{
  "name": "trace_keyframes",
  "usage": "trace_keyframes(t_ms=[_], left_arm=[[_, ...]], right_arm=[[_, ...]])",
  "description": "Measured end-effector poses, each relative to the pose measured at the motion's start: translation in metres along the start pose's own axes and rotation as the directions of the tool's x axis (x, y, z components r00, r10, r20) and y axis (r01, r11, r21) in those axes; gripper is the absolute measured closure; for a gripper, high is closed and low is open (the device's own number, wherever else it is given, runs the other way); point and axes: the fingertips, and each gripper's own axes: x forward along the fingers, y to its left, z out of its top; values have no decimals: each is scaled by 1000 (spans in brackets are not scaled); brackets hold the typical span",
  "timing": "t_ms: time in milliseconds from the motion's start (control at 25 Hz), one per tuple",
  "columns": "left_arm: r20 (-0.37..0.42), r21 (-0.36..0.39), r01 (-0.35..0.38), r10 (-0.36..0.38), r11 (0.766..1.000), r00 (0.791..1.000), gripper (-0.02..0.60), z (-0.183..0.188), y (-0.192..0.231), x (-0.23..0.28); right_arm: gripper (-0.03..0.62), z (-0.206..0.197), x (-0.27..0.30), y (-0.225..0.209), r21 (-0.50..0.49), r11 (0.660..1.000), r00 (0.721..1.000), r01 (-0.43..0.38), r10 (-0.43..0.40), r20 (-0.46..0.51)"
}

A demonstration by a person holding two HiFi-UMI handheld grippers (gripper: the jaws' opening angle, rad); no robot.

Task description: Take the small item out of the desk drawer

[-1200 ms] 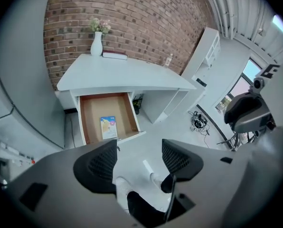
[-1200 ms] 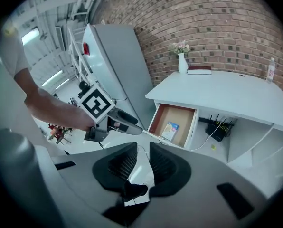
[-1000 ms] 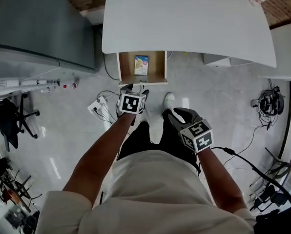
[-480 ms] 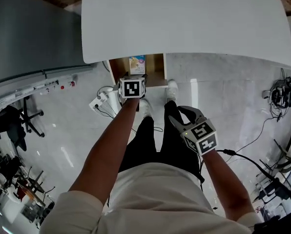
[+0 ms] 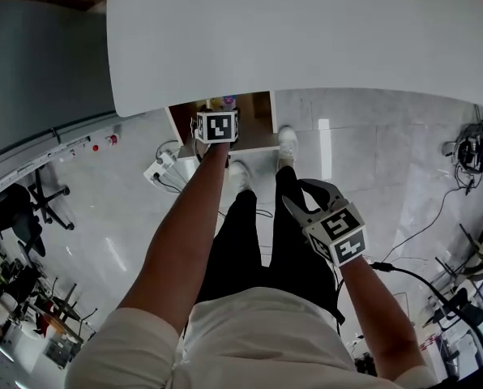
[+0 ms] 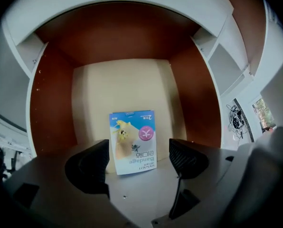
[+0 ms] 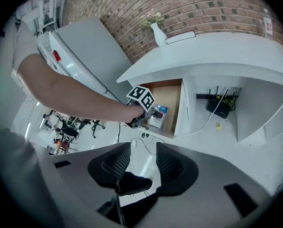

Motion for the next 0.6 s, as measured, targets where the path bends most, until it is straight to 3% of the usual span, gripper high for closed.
trace_keyframes(t_ms=[200, 360, 480, 600], left_arm=[[-83, -9, 31, -32, 999, 996, 206, -3, -1, 25], [-65, 16, 34, -33, 999, 997, 202, 6, 1, 25], [-57, 59, -14, 17, 998, 998, 202, 12, 10, 22], [-47, 55, -53, 56, 997, 997, 202, 13, 12, 28]], right_arm=[[408, -11, 12, -8, 14, 1000, 998, -6, 7, -58], [411, -10, 24, -6, 14, 1000, 998, -18, 19, -61], [414, -9, 26, -1, 8, 999, 998, -34, 34, -60], [419, -11, 28, 0, 10, 999, 997, -46, 46, -59]])
